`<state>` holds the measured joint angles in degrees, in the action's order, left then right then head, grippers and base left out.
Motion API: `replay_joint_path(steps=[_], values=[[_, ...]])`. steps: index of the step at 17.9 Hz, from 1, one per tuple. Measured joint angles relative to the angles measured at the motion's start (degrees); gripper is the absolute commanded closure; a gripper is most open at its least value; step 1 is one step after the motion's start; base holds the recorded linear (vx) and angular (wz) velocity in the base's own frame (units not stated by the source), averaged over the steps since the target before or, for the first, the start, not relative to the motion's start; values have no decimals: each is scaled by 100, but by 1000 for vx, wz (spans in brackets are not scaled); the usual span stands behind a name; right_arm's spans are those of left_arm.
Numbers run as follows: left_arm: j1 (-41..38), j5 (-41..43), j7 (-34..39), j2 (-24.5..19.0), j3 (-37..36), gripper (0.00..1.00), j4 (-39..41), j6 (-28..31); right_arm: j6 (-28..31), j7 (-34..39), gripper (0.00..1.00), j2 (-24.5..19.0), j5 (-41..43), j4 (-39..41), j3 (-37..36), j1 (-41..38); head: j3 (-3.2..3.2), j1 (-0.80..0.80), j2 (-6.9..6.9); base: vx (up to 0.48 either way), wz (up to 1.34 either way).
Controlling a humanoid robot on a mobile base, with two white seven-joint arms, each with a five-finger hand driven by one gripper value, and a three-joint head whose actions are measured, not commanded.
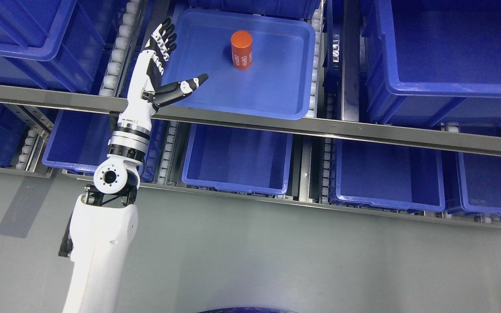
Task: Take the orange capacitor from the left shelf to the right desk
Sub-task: 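Reach the left hand forward to the orange capacitor in the blue bin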
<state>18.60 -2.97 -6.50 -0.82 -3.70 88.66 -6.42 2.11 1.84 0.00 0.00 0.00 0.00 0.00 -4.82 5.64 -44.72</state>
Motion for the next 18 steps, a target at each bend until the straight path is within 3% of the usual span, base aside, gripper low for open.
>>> replay_joint_path(steps=[9, 12, 18], values=[[177, 85, -184, 50, -139, 0, -186, 77, 0, 0, 0, 0, 0, 0, 0, 0, 0, 0, 0, 9, 33], [570, 193, -667, 58, -221, 0, -477, 439, -4, 0, 0, 0, 0, 0, 0, 0, 0, 0, 0, 8, 40], [1315, 265, -825, 69, -454, 2, -1279, 617, -22, 0, 0, 0, 0, 0, 0, 1, 0, 0, 0, 14, 46]])
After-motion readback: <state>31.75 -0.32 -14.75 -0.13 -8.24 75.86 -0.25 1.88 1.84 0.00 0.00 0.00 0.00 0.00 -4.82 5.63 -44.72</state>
